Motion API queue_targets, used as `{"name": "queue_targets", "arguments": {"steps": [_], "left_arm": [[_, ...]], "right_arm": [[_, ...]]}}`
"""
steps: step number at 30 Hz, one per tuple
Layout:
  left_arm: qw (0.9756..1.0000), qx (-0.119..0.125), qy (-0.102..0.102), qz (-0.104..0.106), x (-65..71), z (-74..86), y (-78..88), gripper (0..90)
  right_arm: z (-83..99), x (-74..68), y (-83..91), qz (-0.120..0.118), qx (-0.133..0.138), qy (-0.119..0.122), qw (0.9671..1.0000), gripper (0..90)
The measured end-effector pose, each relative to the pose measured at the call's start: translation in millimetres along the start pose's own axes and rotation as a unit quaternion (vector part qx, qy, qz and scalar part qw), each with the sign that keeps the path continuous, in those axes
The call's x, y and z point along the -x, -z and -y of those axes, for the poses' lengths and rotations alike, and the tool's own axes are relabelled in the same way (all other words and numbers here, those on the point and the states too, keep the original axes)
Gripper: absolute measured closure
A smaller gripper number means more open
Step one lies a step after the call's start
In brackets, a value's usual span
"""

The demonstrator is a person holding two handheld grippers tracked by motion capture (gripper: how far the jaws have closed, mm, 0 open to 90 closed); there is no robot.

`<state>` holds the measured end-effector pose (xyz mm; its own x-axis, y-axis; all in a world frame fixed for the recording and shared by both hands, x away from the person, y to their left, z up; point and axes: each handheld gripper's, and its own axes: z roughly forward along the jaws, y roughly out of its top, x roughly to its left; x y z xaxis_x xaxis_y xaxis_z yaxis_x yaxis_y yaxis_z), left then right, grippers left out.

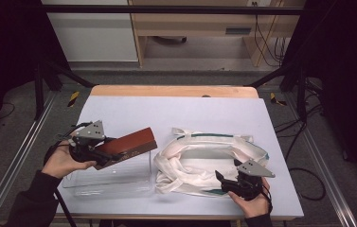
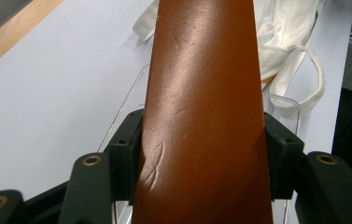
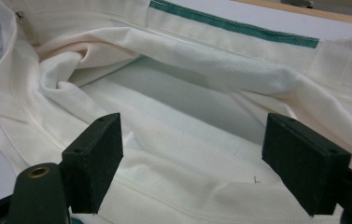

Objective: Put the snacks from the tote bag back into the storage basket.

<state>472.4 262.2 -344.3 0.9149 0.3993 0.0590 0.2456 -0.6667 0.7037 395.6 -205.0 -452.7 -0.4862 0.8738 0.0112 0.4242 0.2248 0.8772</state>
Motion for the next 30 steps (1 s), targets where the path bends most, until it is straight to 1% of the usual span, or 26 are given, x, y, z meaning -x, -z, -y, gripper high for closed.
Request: {"name": "queue_targets", "arguments": {"steps": [4, 7, 9, 12, 17, 19, 22, 23, 27, 30], "left_arm": [[1.0000, -0.004, 0.005, -0.005, -3.6, 10.3, 2.5, 42.4], [0.9998, -0.011, 0.011, -0.007, -8.0, 21.8, 6.1, 42.4], [0.9998, -0.006, 0.020, -0.007, -9.1, 28.6, 8.4, 42.4], [0.9996, -0.002, 0.027, -0.007, -10.0, 36.8, 13.1, 42.4], [0.9995, -0.010, 0.027, -0.008, -11.2, 45.3, 17.0, 42.4], [0.9994, -0.009, 0.033, -0.007, -10.8, 47.8, 14.8, 42.4], [0.9994, -0.018, 0.029, -0.001, -10.6, 48.7, 9.2, 42.4], [0.9994, -0.023, 0.024, 0.000, -11.0, 48.6, 7.3, 42.4], [0.9993, -0.025, 0.027, 0.008, -10.0, 48.9, -2.5, 42.4], [0.9991, -0.034, 0.024, 0.010, -9.1, 49.9, -8.5, 42.4]], "right_arm": [[-0.5, -0.4, -0.7, 0.002, -0.001, 0.002, 1.0000, 20.9], [0.0, -0.2, -1.6, 0.002, -0.002, 0.002, 1.0000, 20.9], [0.4, -0.4, -2.0, 0.002, -0.004, 0.003, 1.0000, 20.9], [0.5, -0.8, -2.2, 0.003, -0.004, 0.003, 1.0000, 20.9], [0.9, -0.7, -2.6, 0.002, -0.005, 0.003, 1.0000, 20.9], [1.0, -0.6, -2.6, 0.003, -0.005, 0.003, 1.0000, 21.0], [1.1, -0.4, -3.0, 0.003, -0.005, 0.004, 1.0000, 20.9], [1.1, -0.4, -2.9, 0.003, -0.005, 0.004, 1.0000, 21.0], [1.3, 0.0, -1.8, 0.001, -0.005, 0.001, 1.0000, 21.0], [1.6, 0.4, -1.9, 0.002, -0.006, 0.002, 1.0000, 20.9]]}}
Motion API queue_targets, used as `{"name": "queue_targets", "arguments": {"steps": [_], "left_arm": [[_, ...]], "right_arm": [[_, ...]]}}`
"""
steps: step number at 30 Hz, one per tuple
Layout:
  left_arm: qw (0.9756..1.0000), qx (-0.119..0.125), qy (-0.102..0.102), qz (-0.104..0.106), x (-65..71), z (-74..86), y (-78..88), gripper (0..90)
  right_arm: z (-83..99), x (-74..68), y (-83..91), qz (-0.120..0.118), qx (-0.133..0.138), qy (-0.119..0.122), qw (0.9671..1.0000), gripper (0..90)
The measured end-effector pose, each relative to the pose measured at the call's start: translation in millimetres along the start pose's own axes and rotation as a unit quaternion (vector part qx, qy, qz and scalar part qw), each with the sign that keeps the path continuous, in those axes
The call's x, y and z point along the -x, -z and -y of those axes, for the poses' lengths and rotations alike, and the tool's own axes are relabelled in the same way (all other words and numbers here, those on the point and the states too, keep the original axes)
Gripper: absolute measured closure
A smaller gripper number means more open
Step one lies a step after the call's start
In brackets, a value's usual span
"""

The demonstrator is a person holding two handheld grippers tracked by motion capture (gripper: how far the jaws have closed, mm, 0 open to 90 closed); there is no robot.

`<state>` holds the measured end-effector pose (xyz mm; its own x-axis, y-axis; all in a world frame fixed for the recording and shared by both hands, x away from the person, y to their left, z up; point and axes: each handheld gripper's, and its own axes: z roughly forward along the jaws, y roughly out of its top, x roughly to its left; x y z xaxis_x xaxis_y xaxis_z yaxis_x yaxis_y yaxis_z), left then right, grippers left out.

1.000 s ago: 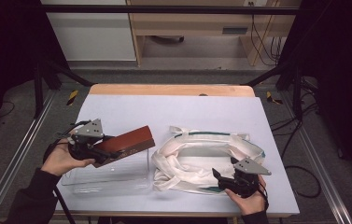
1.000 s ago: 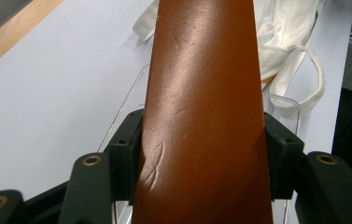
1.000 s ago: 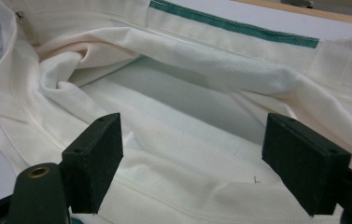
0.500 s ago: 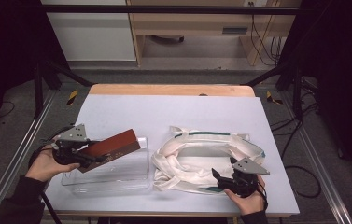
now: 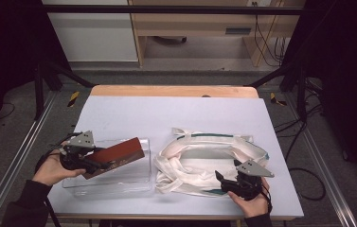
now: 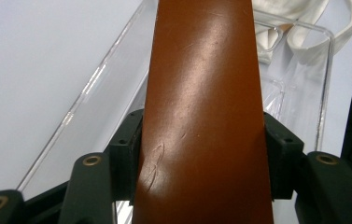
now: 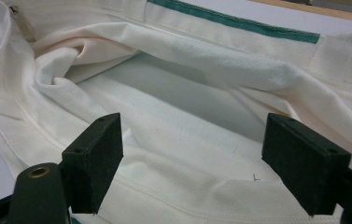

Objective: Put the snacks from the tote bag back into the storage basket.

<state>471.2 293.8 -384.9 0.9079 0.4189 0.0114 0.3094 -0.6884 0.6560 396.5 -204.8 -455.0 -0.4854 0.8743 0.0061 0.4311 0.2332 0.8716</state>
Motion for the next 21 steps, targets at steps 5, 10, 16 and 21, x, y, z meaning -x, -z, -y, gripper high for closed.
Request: {"name": "queue_targets", "arguments": {"steps": [5, 10, 16, 21], "left_arm": [[0.9999, -0.015, -0.003, -0.001, 0.1, 3.5, -9.3, 42.5], [0.9996, -0.027, -0.001, -0.001, -0.3, 7.0, -15.5, 42.5], [0.9990, -0.045, -0.005, -0.005, 0.5, 9.7, -25.4, 42.4], [0.9987, -0.051, -0.001, -0.001, 0.3, 10.8, -31.4, 42.4]], "right_arm": [[0.1, -0.7, -0.9, 0.001, 0.000, 0.003, 1.0000, 20.9], [0.4, -0.9, -1.3, 0.000, -0.001, 0.002, 1.0000, 20.9], [0.5, -1.3, -1.8, -0.001, -0.001, 0.004, 1.0000, 20.9], [0.4, -1.4, -1.7, -0.001, -0.001, 0.003, 1.0000, 20.9]]}}
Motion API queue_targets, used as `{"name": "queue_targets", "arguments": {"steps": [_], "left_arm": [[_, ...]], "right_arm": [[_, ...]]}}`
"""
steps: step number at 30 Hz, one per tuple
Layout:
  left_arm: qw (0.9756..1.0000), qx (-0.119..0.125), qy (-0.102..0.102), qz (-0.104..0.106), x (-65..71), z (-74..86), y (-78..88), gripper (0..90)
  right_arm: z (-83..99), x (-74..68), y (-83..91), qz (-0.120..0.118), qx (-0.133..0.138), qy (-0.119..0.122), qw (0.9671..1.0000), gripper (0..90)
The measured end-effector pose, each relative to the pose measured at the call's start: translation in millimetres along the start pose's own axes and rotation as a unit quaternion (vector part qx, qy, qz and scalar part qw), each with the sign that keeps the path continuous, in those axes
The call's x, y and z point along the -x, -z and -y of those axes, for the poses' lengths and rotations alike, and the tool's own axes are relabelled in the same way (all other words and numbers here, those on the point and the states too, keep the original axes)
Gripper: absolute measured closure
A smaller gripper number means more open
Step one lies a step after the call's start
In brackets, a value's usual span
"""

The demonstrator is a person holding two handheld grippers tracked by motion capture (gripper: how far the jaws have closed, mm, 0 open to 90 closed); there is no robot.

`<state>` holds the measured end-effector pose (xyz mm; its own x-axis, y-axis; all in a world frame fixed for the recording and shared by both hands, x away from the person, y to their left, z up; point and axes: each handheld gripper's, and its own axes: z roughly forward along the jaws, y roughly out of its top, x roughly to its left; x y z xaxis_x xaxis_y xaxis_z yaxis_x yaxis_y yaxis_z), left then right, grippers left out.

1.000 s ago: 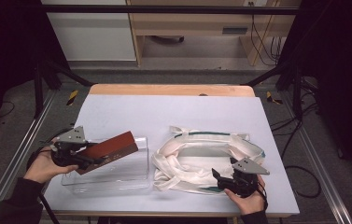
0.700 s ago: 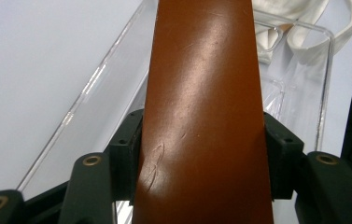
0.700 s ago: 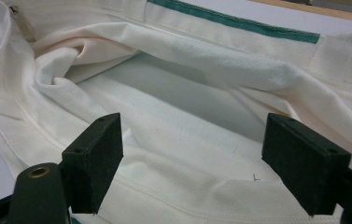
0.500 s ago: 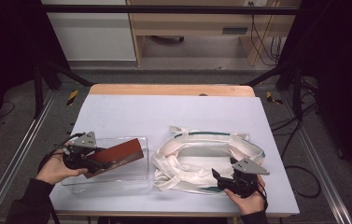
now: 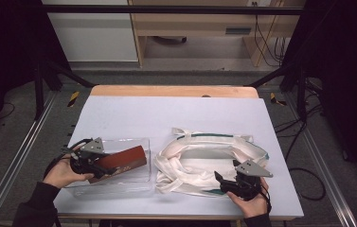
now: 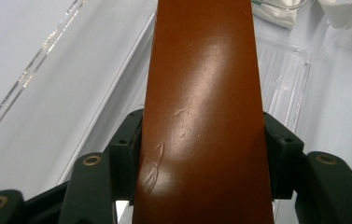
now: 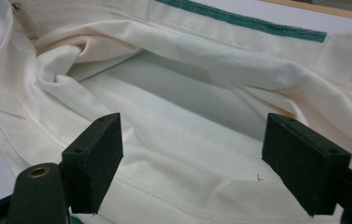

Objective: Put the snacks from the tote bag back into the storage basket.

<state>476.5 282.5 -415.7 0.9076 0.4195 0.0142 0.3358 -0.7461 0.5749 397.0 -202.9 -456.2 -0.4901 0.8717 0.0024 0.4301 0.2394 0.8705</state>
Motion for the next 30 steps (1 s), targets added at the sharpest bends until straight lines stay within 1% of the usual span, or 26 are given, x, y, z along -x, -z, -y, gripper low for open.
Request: {"name": "queue_targets", "arguments": {"steps": [1, 7, 13, 17, 21, 30], "left_arm": [[1.0000, 0.001, 0.001, 0.001, 0.2, 0.3, -1.2, 42.4], [0.9999, -0.012, 0.001, 0.003, 0.8, 1.9, -9.2, 42.4], [1.0000, -0.007, -0.002, 0.005, 0.5, 3.2, -12.7, 42.4], [1.0000, -0.001, -0.002, 0.003, 0.8, 5.0, -15.7, 42.3], [1.0000, 0.006, -0.002, 0.006, 0.1, 7.3, -18.3, 42.3], [0.9999, 0.008, -0.012, 0.001, 0.2, 8.3, -18.7, 42.0]], "right_arm": [[0.1, 0.1, 0.1, 0.000, 0.000, 0.000, 1.0000, 20.9], [0.0, -0.1, 0.2, 0.000, 0.000, 0.001, 1.0000, 20.9], [0.2, -0.3, -0.1, -0.001, -0.001, 0.001, 1.0000, 20.7], [0.0, -0.3, 0.0, -0.001, 0.000, 0.001, 1.0000, 20.7], [0.2, -0.4, -0.1, -0.001, -0.002, 0.001, 1.0000, 20.7], [0.3, -0.4, -0.5, -0.001, -0.002, 0.000, 1.0000, 20.6]]}}
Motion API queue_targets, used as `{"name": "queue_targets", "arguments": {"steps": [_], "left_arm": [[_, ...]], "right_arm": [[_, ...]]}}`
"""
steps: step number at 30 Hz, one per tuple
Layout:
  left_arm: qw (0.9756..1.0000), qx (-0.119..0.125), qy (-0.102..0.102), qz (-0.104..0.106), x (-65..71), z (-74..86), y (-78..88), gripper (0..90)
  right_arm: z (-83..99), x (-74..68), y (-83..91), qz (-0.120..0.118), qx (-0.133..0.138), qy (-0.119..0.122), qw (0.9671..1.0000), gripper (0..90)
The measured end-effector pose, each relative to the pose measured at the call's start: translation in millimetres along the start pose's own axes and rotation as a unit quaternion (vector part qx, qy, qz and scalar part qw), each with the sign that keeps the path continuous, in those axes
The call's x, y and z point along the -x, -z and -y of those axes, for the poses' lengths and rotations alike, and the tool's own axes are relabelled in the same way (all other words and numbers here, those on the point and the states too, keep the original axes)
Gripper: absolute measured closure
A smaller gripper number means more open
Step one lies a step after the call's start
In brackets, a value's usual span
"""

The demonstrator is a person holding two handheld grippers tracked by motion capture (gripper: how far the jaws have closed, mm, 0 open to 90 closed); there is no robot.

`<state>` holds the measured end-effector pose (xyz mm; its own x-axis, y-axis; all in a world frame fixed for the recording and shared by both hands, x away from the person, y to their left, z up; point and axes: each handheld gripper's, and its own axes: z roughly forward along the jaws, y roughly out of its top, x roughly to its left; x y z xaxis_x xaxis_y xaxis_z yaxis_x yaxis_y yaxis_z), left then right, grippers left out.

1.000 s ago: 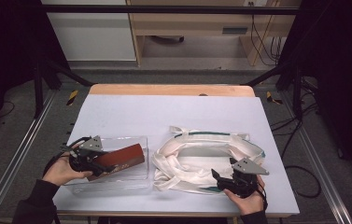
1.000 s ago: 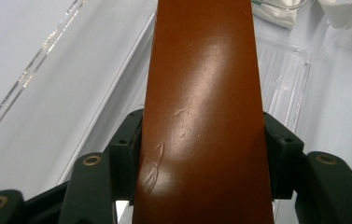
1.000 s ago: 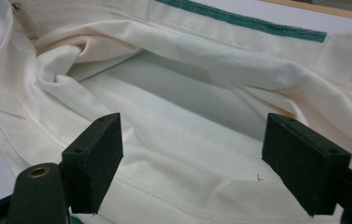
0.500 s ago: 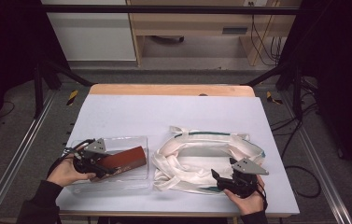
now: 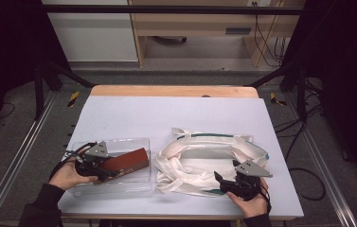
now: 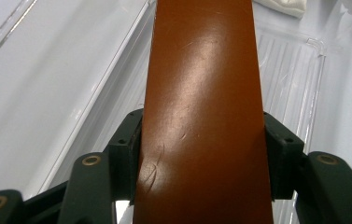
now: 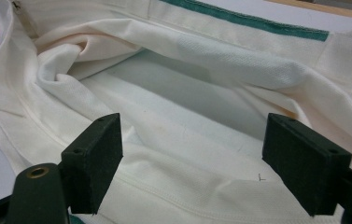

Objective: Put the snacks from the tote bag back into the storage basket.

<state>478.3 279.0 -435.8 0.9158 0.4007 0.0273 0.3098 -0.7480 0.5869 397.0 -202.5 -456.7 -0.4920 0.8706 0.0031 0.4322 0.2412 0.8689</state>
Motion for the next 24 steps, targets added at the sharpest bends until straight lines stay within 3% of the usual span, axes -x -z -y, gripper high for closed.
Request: {"name": "queue_targets", "arguments": {"steps": [5, 9, 13, 15, 19, 22, 24], "left_arm": [[1.0000, 0.008, 0.004, -0.004, 0.1, -0.1, 0.7, 39.9], [0.9992, 0.037, 0.013, -0.005, 1.1, -1.6, 7.7, 37.9], [0.9973, 0.065, 0.026, -0.021, 4.5, -3.4, 18.4, 36.9], [0.9948, 0.087, 0.041, -0.035, 7.6, -3.5, 24.9, 37.4], [0.9870, 0.125, 0.079, -0.063, 15.7, -0.7, 38.6, 43.5], [0.9829, 0.135, 0.092, -0.086, 22.9, 2.1, 45.4, 53.0], [0.9814, 0.135, 0.096, -0.096, 27.9, 3.6, 47.8, 60.4]], "right_arm": [[-0.2, -0.1, 0.2, 0.000, 0.000, 0.000, 1.0000, 20.4], [0.0, 0.0, 0.1, 0.000, 0.000, -0.001, 1.0000, 20.4], [-0.1, 0.2, 0.4, 0.000, 0.001, 0.000, 1.0000, 20.4], [-0.5, 0.1, 0.9, 0.000, 0.002, -0.001, 1.0000, 20.4], [-0.8, 0.3, 1.6, 0.000, 0.004, -0.001, 1.0000, 20.5], [-0.9, 0.0, 1.7, 0.000, 0.004, -0.001, 1.0000, 20.7], [-1.0, -0.1, 1.7, 0.000, 0.004, -0.001, 1.0000, 20.8]]}}
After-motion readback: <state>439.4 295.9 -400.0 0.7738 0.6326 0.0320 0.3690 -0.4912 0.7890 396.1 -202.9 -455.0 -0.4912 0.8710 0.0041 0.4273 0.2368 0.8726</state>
